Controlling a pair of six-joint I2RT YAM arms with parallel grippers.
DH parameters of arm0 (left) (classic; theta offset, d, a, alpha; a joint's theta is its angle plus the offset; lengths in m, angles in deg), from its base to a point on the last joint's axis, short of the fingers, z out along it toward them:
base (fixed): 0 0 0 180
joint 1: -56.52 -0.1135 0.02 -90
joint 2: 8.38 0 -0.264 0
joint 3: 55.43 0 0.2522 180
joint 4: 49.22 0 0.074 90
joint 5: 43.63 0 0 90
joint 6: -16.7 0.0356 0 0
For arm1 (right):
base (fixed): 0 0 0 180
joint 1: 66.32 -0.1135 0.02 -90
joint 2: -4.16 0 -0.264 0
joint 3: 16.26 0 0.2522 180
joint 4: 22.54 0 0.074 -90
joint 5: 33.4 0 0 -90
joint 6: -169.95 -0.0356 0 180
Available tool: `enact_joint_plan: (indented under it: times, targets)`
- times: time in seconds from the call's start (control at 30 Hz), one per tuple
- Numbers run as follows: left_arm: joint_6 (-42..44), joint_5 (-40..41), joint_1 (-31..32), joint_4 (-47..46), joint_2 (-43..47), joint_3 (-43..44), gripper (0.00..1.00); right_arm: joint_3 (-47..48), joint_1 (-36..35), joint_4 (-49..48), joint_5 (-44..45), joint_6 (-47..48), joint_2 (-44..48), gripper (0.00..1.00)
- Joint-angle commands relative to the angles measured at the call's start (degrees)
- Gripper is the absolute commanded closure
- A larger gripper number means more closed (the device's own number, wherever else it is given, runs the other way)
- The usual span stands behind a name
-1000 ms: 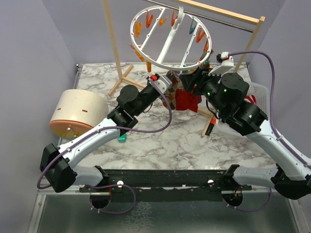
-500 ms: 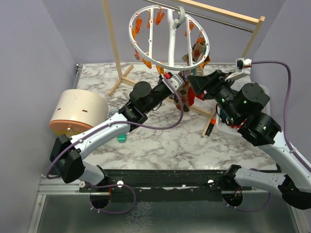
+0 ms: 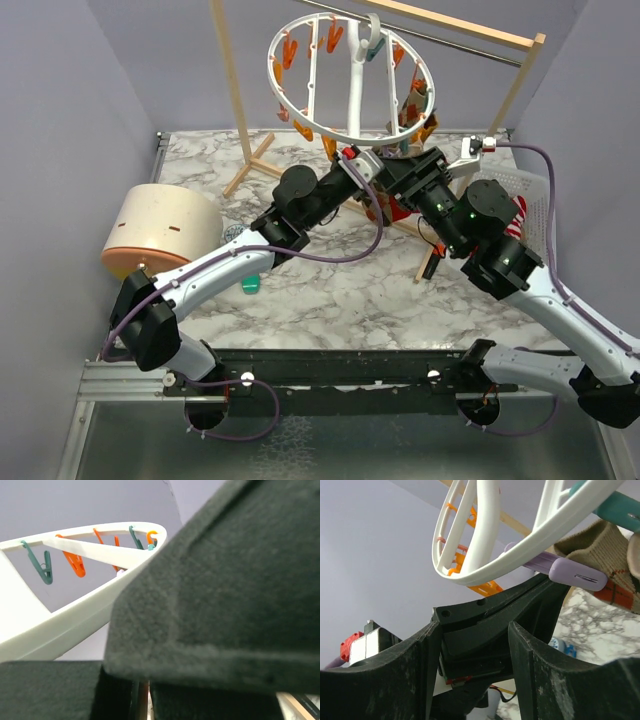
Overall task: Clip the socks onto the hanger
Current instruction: Rotate the hanger at the clothesline.
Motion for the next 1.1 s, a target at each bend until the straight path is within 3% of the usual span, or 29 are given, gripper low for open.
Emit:
enact_joint_plan:
  times: [0.0, 0.17, 0.57, 1.07]
  targets:
    - [1.1, 0.4, 0.4, -2.0, 1.5, -1.8, 1.00, -2.5, -0.4, -9.6, 0.8, -12.0, -1.9, 0.39]
    - [1.8, 0.7, 0.4, -2.0, 1.9, -1.9, 1.00, -4.2, -0.4, -14.7, 3.9, -18.9, -3.7, 0.38]
    - [2.5, 0.5, 0.4, -2.0, 2.2, -1.9, 1.00, -6.4, 0.1, -23.1, 9.0, -23.2, -5.1, 0.34]
    - [4.6, 2.9, 0.4, -2.0, 5.8, -6.5, 1.00, -4.8, 3.7, -20.9, 11.2, -25.1, -8.0, 0.36]
